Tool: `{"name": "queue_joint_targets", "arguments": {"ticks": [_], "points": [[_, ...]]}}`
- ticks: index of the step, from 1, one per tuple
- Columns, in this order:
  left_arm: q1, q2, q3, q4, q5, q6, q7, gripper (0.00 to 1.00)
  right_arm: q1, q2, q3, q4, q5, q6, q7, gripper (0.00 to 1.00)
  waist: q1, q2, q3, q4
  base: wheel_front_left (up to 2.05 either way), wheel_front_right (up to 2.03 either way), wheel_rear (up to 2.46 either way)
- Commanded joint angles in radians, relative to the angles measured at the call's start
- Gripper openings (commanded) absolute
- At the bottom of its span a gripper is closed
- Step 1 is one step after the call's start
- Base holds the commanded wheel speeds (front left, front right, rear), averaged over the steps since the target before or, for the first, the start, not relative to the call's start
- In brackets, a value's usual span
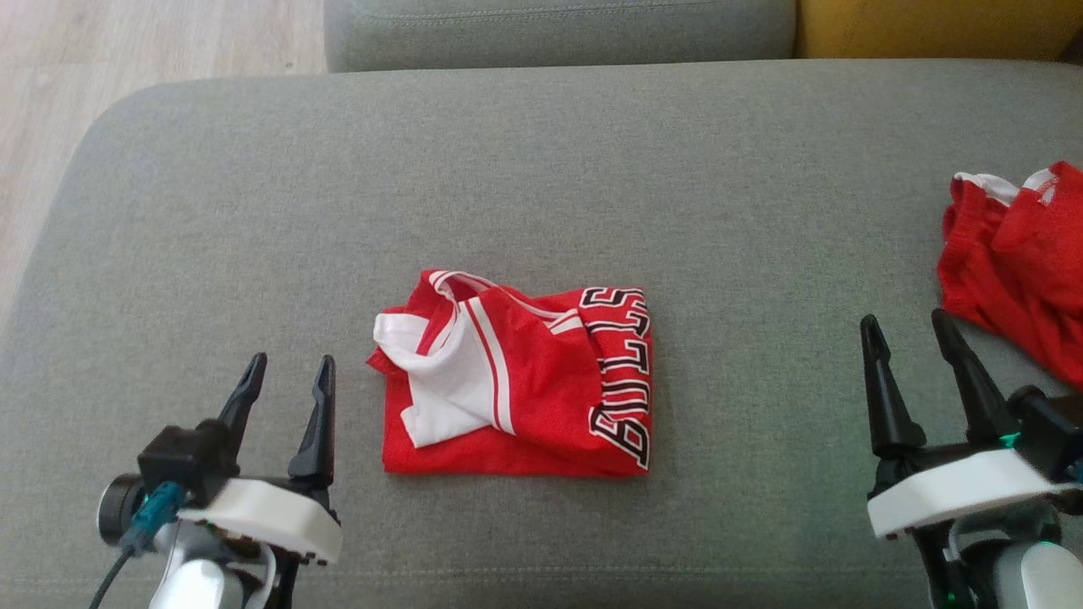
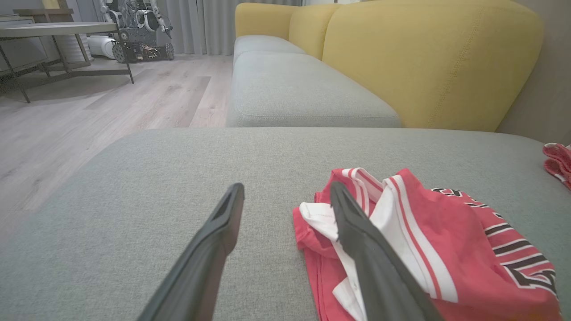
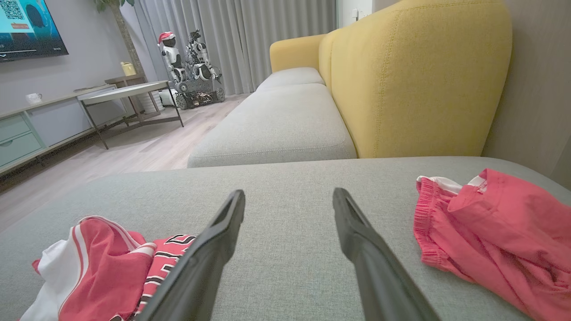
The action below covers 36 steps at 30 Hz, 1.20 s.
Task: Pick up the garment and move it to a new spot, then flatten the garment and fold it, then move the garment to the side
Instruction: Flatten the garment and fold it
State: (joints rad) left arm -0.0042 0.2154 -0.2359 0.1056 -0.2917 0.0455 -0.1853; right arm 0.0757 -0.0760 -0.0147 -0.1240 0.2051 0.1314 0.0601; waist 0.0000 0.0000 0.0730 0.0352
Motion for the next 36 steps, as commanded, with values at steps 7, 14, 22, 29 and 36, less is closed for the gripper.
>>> {"name": "queue_joint_targets", "arguments": {"ticks": [7, 14, 22, 29, 36], "points": [[-0.041, 0.024, 0.029, -0.042, 0.008, 0.011, -0.001, 1.00, -0.038, -0.002, 0.020, -0.021, -0.010, -0.001, -0.001, 1.00, 0.0000, 0.0000, 0.010, 0.006, 0.00, 0.00, 0.00], [-0.079, 0.021, 0.016, -0.041, 0.006, 0.003, -0.006, 1.00, -0.095, 0.004, 0.070, 0.045, -0.014, -0.001, 0.012, 0.00, 0.0000, 0.0000, 0.044, 0.034, 0.00, 0.00, 0.00], [-0.134, 0.008, -0.003, -0.021, 0.003, -0.013, -0.023, 1.00, -0.208, 0.018, 0.246, 0.206, 0.028, -0.001, -0.009, 0.00, 0.0000, 0.0000, 0.089, 0.080, 0.00, 0.00, 0.00], [-0.167, -0.011, -0.015, 0.007, -0.002, -0.023, -0.044, 1.00, -0.333, 0.025, 0.394, 0.436, 0.093, -0.001, -0.041, 0.00, 0.0000, 0.0000, 0.121, 0.124, 0.00, 0.00, 0.00], [-0.190, -0.022, -0.024, 0.031, -0.003, -0.031, -0.059, 1.00, -0.437, 0.026, 0.462, 0.637, 0.130, -0.001, -0.072, 0.00, 0.0000, 0.0000, 0.142, 0.153, 0.00, 0.00, 0.00]]}}
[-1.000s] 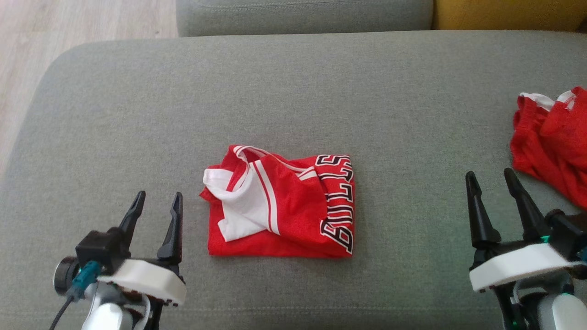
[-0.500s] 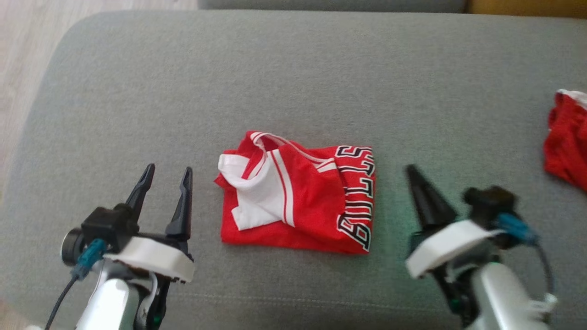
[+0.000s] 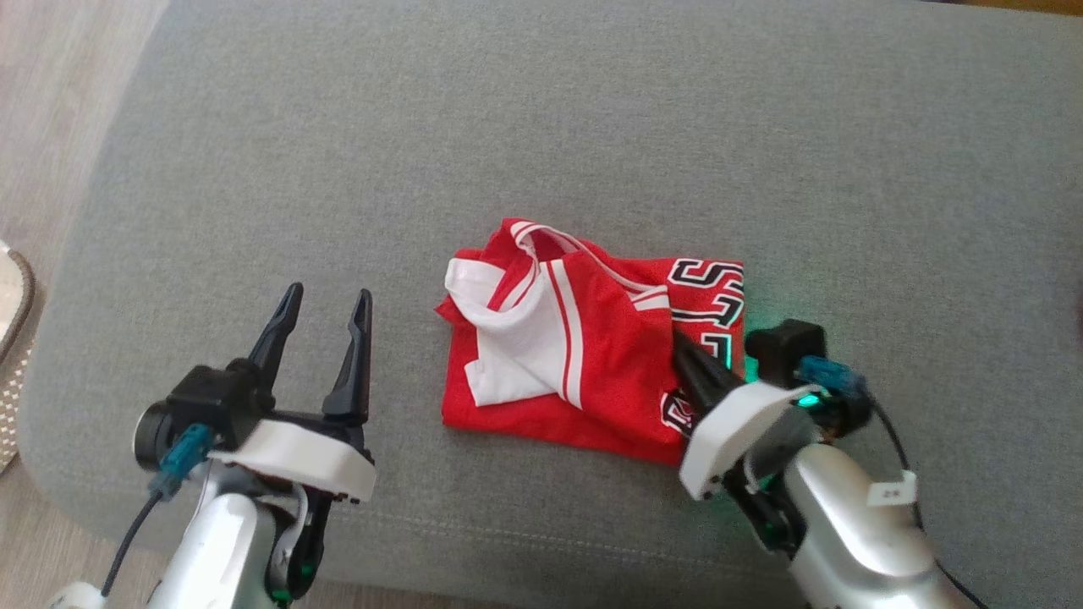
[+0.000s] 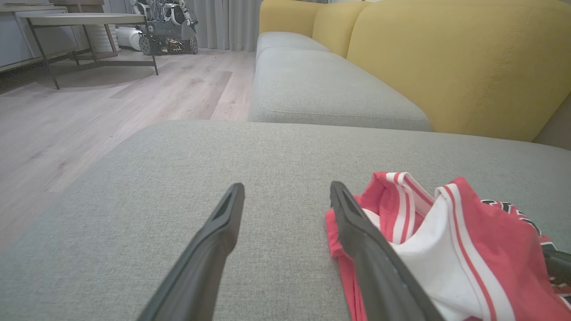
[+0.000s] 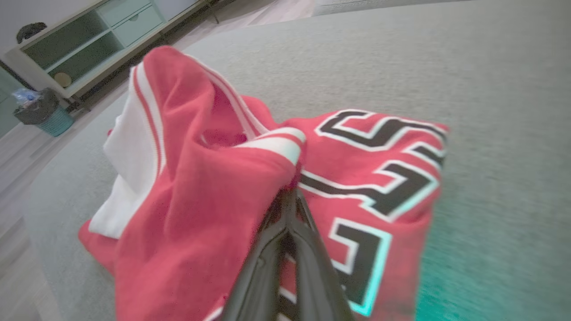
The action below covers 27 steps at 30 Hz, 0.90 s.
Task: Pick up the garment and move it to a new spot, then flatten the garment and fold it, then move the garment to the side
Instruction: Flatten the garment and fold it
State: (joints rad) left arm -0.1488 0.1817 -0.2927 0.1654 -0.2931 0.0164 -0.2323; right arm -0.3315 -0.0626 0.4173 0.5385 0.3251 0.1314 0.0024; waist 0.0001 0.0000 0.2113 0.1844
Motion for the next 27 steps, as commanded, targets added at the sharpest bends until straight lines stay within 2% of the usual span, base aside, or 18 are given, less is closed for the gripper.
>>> {"name": "queue_joint_targets", "arguments": {"ticks": [1, 19, 27], "points": [[-0.048, 0.011, 0.032, -0.026, -0.002, -0.002, -0.013, 1.00, -0.041, 0.012, 0.053, -0.012, 0.024, -0.001, -0.018, 0.00, -0.0001, 0.0000, 0.005, 0.006, 0.00, 0.00, 0.00], [-0.068, -0.003, 0.030, -0.002, -0.008, -0.010, -0.026, 1.00, -0.145, 0.012, 0.414, 0.066, 0.255, -0.001, -0.045, 0.00, -0.0001, 0.0000, 0.023, 0.025, 0.00, 0.00, 0.00], [-0.065, -0.008, 0.037, 0.001, -0.009, -0.007, -0.028, 1.00, -0.195, 0.012, 0.368, 0.119, 0.262, -0.001, -0.154, 0.00, -0.0001, 0.0000, 0.023, 0.022, 0.00, 0.00, 0.00]]}}
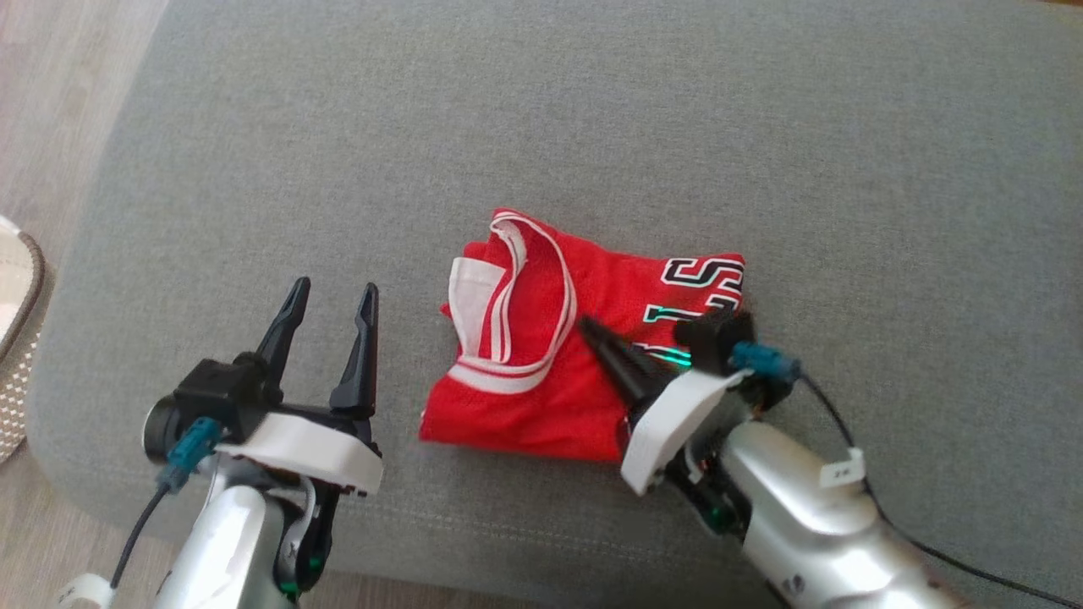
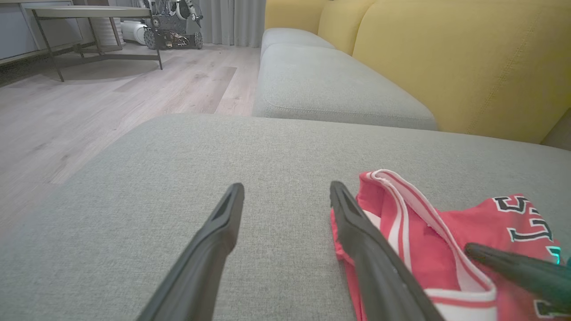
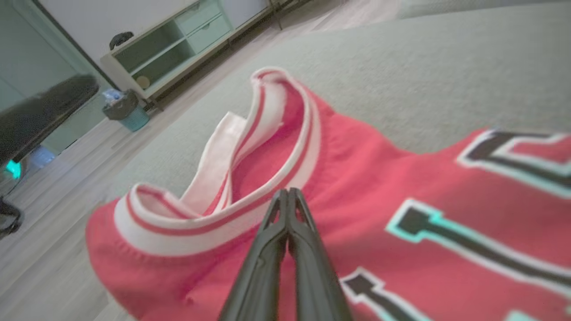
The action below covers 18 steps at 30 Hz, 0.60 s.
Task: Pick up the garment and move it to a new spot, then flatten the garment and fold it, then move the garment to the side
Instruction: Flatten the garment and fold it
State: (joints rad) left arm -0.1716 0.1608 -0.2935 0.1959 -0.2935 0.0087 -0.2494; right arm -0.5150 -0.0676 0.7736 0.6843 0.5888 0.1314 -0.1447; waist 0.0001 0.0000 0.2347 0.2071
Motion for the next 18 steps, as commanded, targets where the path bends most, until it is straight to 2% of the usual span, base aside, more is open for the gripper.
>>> {"name": "queue_joint_targets", "arguments": {"ticks": [1, 8, 9, 10, 11, 18], "points": [[-0.041, 0.013, 0.039, -0.029, -0.008, 0.000, -0.011, 1.00, -0.017, 0.017, -0.003, -0.016, -0.005, -0.001, -0.017, 0.00, -0.0001, 0.0000, -0.002, -0.003, 0.00, 0.00, 0.00], [-0.029, 0.019, 0.048, -0.031, -0.004, 0.006, -0.012, 1.00, -0.013, 0.017, -0.138, 0.001, -0.024, -0.001, -0.077, 0.00, -0.0001, 0.0000, -0.037, -0.034, 0.00, 0.00, 0.00], [-0.024, 0.022, 0.050, -0.031, -0.003, 0.008, -0.012, 1.00, -0.006, 0.017, -0.169, -0.006, -0.036, -0.001, -0.084, 0.11, -0.0001, 0.0000, -0.044, -0.041, 0.00, 0.00, 0.00], [-0.020, 0.025, 0.053, -0.032, -0.003, 0.011, -0.012, 1.00, 0.004, 0.015, -0.204, -0.014, -0.053, -0.001, -0.089, 0.46, -0.0001, 0.0000, -0.052, -0.049, 0.00, 0.00, 0.00], [-0.014, 0.028, 0.055, -0.033, -0.003, 0.013, -0.012, 1.00, 0.015, 0.011, -0.241, -0.028, -0.071, -0.001, -0.094, 1.00, -0.0001, 0.0000, -0.060, -0.057, 0.00, 0.00, 0.00], [0.026, 0.051, 0.073, -0.052, -0.003, 0.034, -0.011, 1.00, 0.163, -0.021, -0.510, -0.228, -0.240, -0.001, -0.080, 1.00, -0.0001, 0.0000, -0.112, -0.117, 0.00, 0.00, 0.00]]}}
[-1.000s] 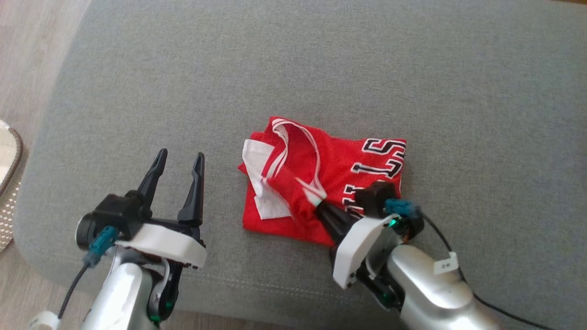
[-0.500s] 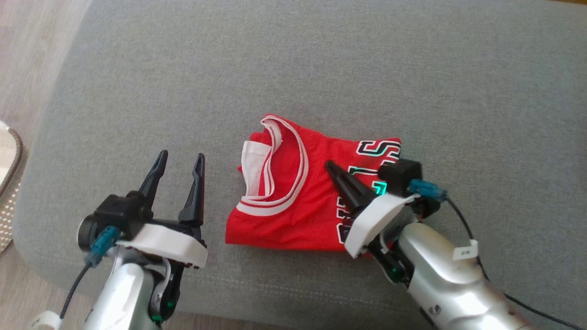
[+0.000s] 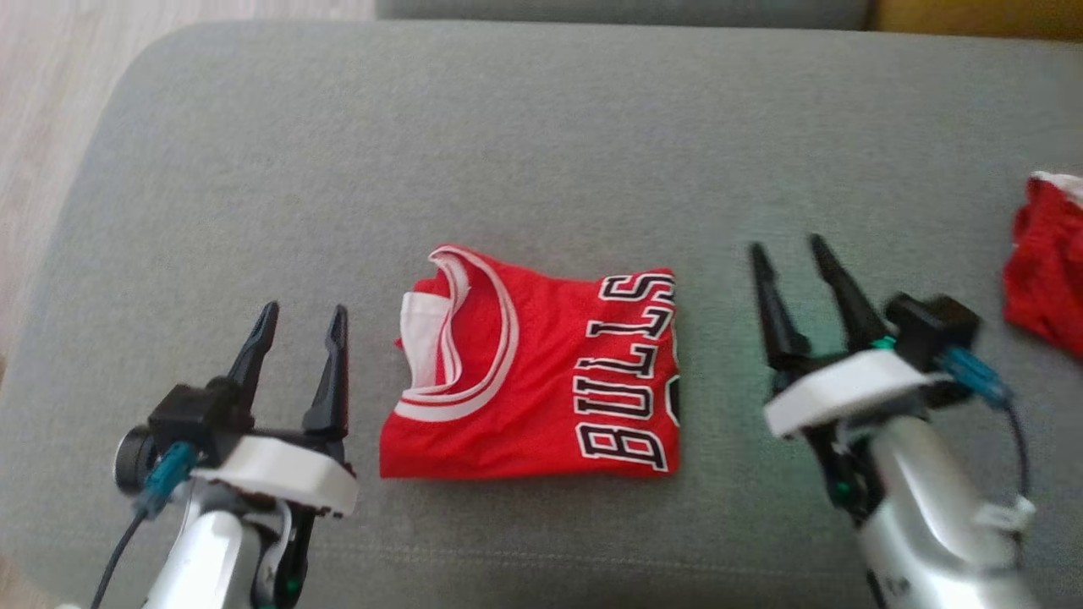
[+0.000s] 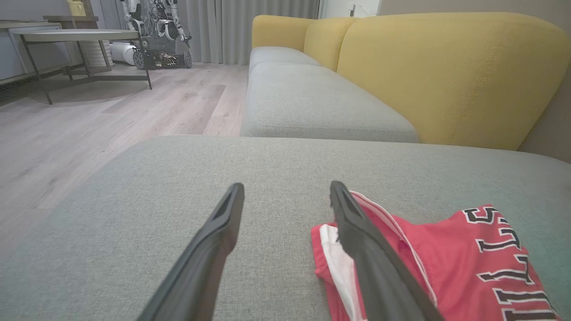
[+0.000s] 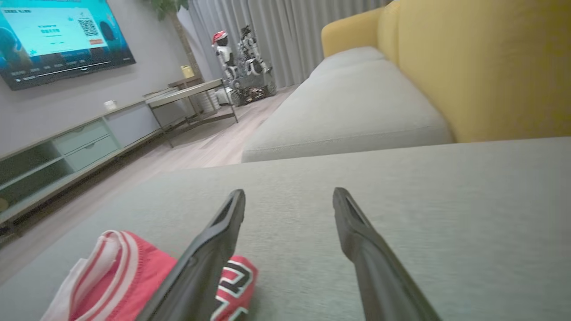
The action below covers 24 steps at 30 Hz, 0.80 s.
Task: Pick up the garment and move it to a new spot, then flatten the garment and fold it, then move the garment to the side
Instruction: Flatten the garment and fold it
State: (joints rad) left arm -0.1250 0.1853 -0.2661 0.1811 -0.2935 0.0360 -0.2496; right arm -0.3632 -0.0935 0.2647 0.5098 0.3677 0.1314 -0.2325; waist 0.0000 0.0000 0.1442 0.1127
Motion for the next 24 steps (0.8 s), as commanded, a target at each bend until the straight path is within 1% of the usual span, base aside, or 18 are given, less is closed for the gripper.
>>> {"name": "queue_joint_targets", "arguments": {"ticks": [1, 6, 9, 12, 17, 24], "points": [[-0.015, 0.030, 0.047, -0.041, -0.003, 0.009, -0.009, 1.00, 0.038, 0.005, -0.035, -0.092, -0.043, -0.001, 0.024, 1.00, 0.0000, 0.0000, -0.028, -0.030, 0.00, 0.00, 0.00], [0.019, 0.049, 0.054, -0.065, -0.001, 0.023, 0.000, 1.00, 0.176, 0.015, -0.162, -0.299, -0.139, -0.001, 0.122, 1.00, 0.0000, 0.0000, -0.062, -0.059, 0.00, 0.00, 0.00], [0.042, 0.057, 0.054, -0.081, 0.001, 0.032, 0.009, 1.00, 0.250, 0.022, -0.198, -0.404, -0.168, -0.001, 0.178, 1.00, 0.0000, 0.0000, -0.082, -0.069, 0.00, 0.00, 0.00], [0.069, 0.061, 0.054, -0.092, -0.002, 0.040, 0.020, 1.00, 0.311, 0.029, -0.212, -0.483, -0.184, -0.001, 0.226, 1.00, 0.0000, 0.0000, -0.105, -0.074, 0.00, 0.00, 0.00], [0.110, 0.066, 0.047, -0.106, -0.004, 0.049, 0.032, 1.00, 0.382, 0.035, -0.221, -0.572, -0.194, -0.001, 0.271, 1.00, 0.0000, 0.0000, -0.138, -0.074, 0.00, 0.00, 0.00], [0.137, 0.073, 0.039, -0.117, -0.005, 0.054, 0.044, 1.00, 0.430, 0.039, -0.233, -0.625, -0.203, -0.001, 0.311, 1.00, 0.0000, 0.0000, -0.163, -0.073, 0.00, 0.00, 0.00]]}}
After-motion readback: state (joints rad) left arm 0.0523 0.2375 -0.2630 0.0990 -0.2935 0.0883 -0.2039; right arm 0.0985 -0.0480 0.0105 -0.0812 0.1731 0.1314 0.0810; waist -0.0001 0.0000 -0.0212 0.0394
